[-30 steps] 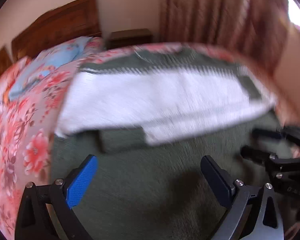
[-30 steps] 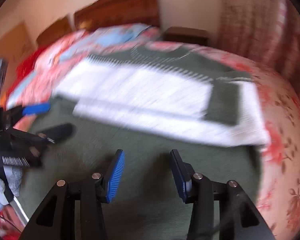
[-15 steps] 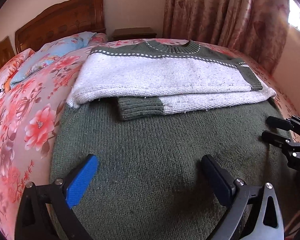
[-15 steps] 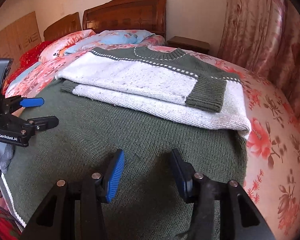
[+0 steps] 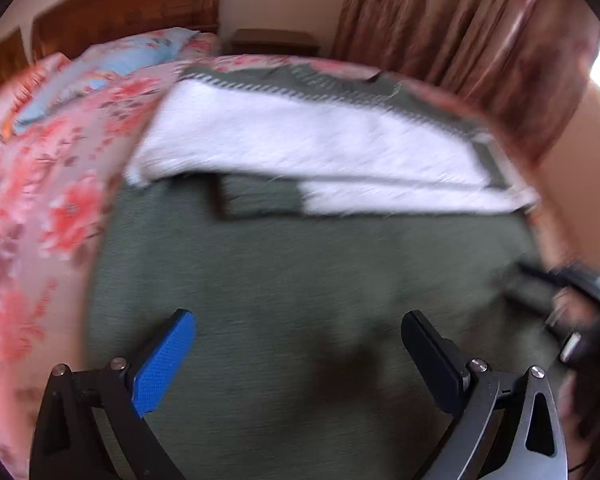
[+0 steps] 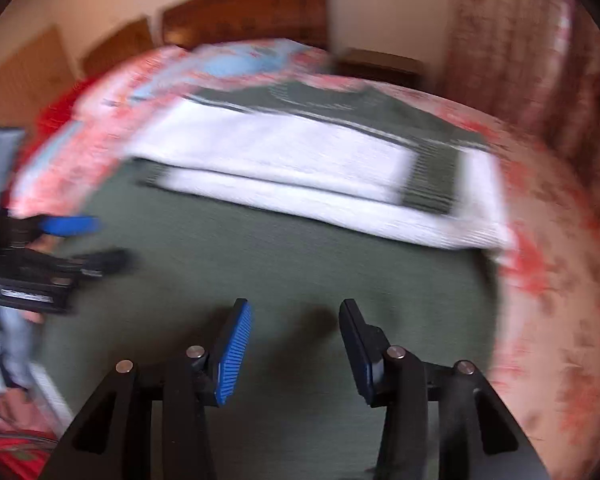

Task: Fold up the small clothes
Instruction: 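Move both tools away from the sleeves toward the sweater hem, then lower both tools to the white-striped hem edge of the sweater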

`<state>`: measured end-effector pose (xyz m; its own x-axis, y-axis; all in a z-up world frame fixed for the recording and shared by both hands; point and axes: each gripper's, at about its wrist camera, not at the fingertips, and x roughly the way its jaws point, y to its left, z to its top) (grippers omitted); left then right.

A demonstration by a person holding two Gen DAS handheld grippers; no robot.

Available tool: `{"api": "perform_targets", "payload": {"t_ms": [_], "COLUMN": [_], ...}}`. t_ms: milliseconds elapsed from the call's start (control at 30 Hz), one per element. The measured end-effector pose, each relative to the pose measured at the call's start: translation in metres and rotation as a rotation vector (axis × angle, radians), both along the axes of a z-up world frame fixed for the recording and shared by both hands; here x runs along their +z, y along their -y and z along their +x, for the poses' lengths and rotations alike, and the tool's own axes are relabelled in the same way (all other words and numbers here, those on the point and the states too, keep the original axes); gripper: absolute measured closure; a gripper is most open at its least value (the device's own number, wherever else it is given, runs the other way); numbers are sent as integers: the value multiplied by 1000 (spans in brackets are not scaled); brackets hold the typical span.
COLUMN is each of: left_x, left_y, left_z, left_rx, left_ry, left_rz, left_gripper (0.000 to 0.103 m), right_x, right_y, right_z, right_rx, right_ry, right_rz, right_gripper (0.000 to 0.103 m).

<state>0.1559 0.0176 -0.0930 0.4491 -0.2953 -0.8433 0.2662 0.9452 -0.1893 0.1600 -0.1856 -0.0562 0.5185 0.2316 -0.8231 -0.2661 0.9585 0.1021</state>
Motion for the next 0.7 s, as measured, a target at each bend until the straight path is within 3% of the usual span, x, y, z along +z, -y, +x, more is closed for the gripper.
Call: {"api": "perform_targets", "payload": {"t_ms": [100, 167, 300, 367, 467, 533, 633, 700], "left_x": [-7, -12, -13, -15, -9, 1, 10, 2], "left_y": [15, 20, -21, -41, -58, -54, -26, -1], "left_z": [-1, -18, -45, -54, -58, -59, -56, -55], "left_rx": [-37, -124, -188, -175, -143, -118, -166, -219], "left_ry": [13, 77, 60, 38, -9, 9, 56, 41], "left_rz": [77, 195, 149, 193, 145, 129, 101, 136], "left_gripper": [0, 0, 0, 0, 0, 0, 0, 0], "right_x": [-12, -16, -15, -14, -7, -7, -1, -4], "right_y": [-41, -51, -16, 7, 25, 15, -19, -50], "right_z": [-5, -16, -35, -48, -58, -58, -59, -62], "right_rx": [112, 171, 211, 214, 157, 119, 203, 270], "right_ry": [-7, 32, -30, -45, -68, -80, -40, -30], "right_rz": [-64, -160, -133, -140, -133, -207, -95, -99], "right_gripper": [56, 56, 56, 56, 58, 58, 58, 58]}}
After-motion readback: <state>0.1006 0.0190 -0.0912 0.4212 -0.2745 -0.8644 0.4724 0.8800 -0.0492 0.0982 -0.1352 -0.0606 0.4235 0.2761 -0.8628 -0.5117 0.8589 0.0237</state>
